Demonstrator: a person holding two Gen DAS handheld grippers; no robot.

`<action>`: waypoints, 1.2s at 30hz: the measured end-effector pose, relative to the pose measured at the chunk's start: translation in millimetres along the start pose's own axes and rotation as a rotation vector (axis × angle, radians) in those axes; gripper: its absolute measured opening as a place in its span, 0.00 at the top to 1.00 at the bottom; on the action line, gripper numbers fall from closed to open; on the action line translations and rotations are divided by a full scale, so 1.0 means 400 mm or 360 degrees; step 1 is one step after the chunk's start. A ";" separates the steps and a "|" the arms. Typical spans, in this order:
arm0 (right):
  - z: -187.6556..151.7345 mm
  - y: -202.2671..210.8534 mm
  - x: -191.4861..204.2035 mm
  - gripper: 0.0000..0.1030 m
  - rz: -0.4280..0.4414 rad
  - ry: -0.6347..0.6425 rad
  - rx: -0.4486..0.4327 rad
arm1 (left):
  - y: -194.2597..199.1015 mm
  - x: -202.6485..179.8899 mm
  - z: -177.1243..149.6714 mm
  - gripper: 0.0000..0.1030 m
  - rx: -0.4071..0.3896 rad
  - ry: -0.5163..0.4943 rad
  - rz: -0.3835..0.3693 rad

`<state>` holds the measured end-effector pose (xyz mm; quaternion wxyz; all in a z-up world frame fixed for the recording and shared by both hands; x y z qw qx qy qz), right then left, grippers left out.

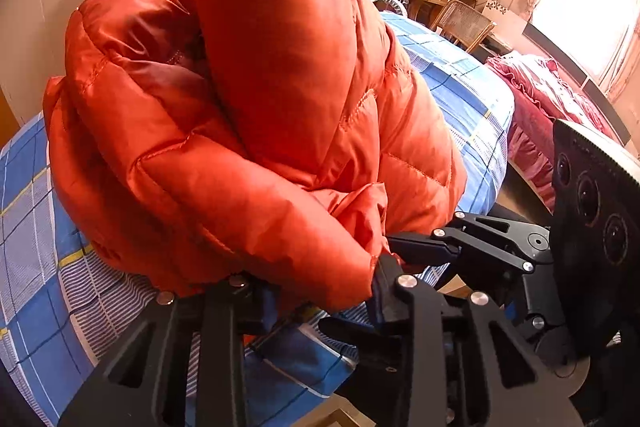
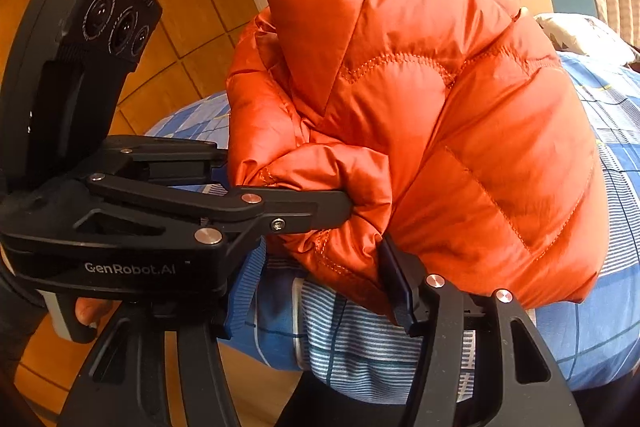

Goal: Fold large clothes

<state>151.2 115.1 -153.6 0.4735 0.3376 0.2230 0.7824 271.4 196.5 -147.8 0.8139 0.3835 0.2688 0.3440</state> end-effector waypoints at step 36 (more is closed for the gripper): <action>-0.062 -0.015 0.092 0.33 0.0080 0.0111 0.0132 | -0.067 0.009 -0.017 0.83 -0.0051 0.0060 0.0063</action>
Point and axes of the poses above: each gripper's, at about its wrist camera, not at the fingertips, and y roughly against the way its jaws point, x to its left, z to its top, the point moved 10 cm from there along -y, roughly the way its jaws point, and after that the axes turned 2 degrees about x, right-handed, at the moved point
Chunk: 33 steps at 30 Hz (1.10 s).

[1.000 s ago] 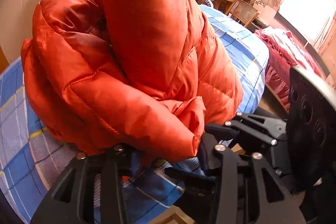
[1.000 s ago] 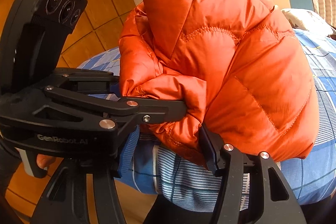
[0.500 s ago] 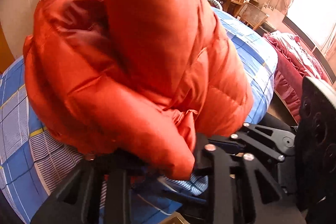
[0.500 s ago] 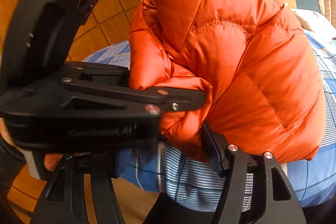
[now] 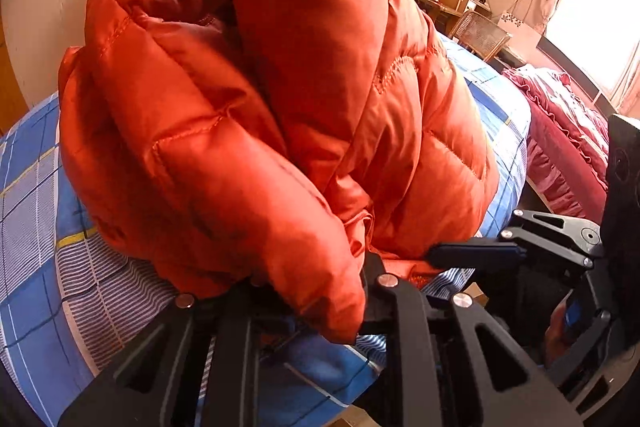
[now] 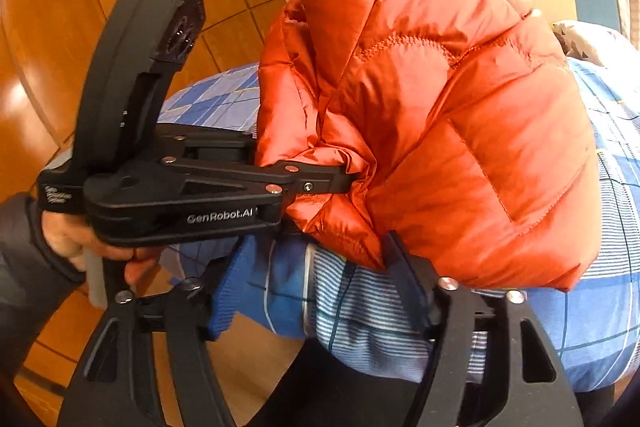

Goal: Fold large clothes

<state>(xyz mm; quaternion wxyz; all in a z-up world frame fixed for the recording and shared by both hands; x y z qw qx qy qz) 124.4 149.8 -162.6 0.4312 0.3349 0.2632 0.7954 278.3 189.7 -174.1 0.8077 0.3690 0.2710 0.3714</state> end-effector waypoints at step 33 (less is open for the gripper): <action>-0.060 0.051 -0.236 0.32 -0.0088 -0.0571 0.0079 | -0.054 -0.050 -0.006 0.82 -0.0035 0.0083 0.0152</action>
Point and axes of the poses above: each gripper's, at about its wrist camera, not at the fingertips, and y roughly against the way its jaws point, x to its left, z to its top, the point moved 10 cm from there along -y, roughly the way its jaws point, and after that the axes turned 2 degrees about x, right-handed, at the moved point
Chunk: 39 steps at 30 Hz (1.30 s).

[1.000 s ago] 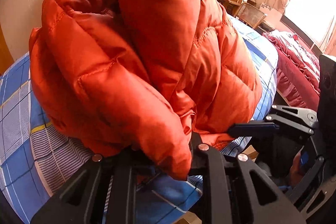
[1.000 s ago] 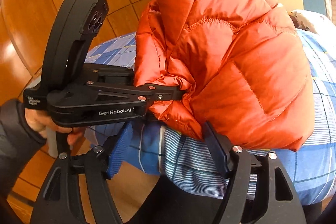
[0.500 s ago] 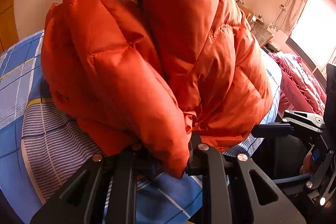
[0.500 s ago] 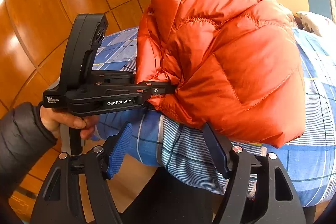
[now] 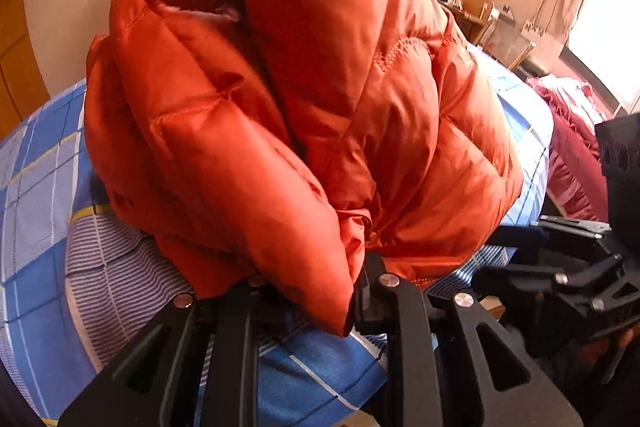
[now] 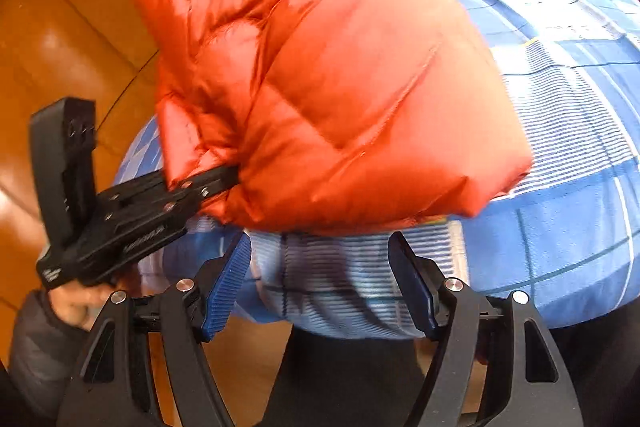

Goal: Fold large clothes

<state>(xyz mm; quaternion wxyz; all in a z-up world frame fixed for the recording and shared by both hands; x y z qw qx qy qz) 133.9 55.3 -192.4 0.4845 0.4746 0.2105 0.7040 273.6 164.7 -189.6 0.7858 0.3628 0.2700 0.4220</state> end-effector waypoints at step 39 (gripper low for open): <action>-0.081 -0.043 0.059 0.41 -0.0457 0.1427 -0.0053 | 0.005 0.012 0.001 0.81 -0.0051 0.0029 -0.0008</action>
Point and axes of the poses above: each gripper's, at about its wrist camera, not at the fingertips, and y roughly against the way its jaws point, x to its left, z to its top, the point moved 10 cm from there along -y, roughly the way its jaws point, and after that the axes turned 2 degrees about x, right-handed, at the moved point
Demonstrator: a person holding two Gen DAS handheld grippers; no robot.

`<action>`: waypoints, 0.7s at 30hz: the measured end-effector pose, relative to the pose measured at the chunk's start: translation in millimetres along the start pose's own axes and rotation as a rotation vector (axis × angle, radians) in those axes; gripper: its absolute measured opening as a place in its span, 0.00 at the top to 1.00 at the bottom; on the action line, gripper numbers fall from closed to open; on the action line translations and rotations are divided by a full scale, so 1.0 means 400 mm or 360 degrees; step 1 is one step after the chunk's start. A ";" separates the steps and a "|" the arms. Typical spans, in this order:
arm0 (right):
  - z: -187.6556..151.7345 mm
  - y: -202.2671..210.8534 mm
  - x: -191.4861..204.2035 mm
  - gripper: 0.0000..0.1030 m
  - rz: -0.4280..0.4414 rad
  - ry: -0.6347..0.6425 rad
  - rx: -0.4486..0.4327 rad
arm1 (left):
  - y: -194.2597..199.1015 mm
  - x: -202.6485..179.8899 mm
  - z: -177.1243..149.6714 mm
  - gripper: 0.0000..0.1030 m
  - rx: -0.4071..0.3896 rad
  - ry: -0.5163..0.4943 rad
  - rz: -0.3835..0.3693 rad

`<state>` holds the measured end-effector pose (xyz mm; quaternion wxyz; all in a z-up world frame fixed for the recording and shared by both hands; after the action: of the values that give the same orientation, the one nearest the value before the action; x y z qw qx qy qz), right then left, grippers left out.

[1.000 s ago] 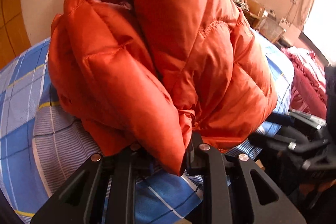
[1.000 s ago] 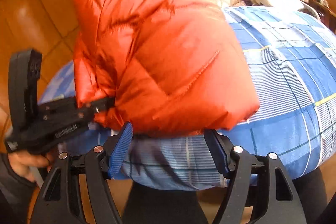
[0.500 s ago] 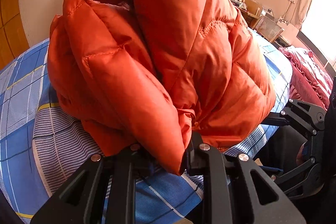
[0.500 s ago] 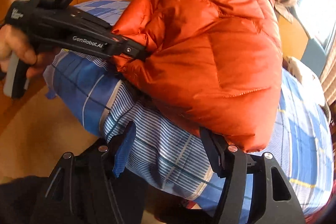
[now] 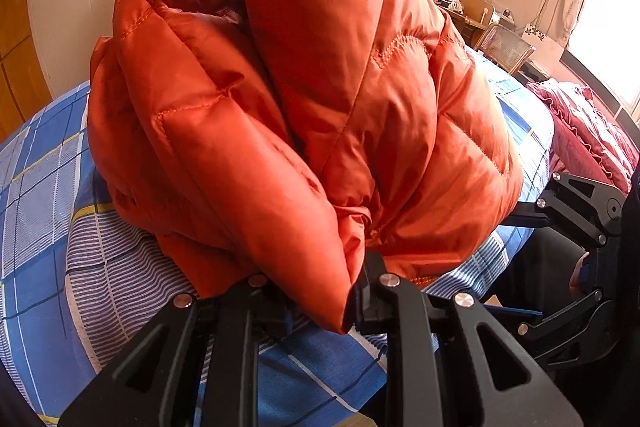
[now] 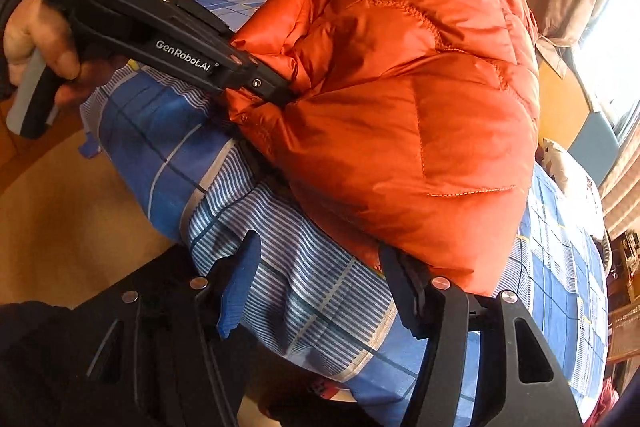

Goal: Fold large clothes

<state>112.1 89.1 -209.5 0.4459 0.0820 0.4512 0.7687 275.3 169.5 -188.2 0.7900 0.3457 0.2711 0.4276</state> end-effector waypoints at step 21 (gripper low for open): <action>0.050 0.037 -0.044 0.41 0.0125 -0.1449 0.0134 | 0.005 0.021 -0.031 0.82 -0.0074 0.0096 -0.0001</action>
<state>124.0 85.1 -181.7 0.5655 0.4466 0.2367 0.6517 269.2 181.5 -195.4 0.7895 0.3141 0.2848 0.4438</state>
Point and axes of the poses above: each gripper's, at about its wrist camera, not at the fingertips, and y roughly against the way its jaws point, x to its left, z to its top, the point moved 10 cm from there along -y, roughly the way its jaws point, and after that the axes turned 2 degrees about x, right-handed, at the moved point
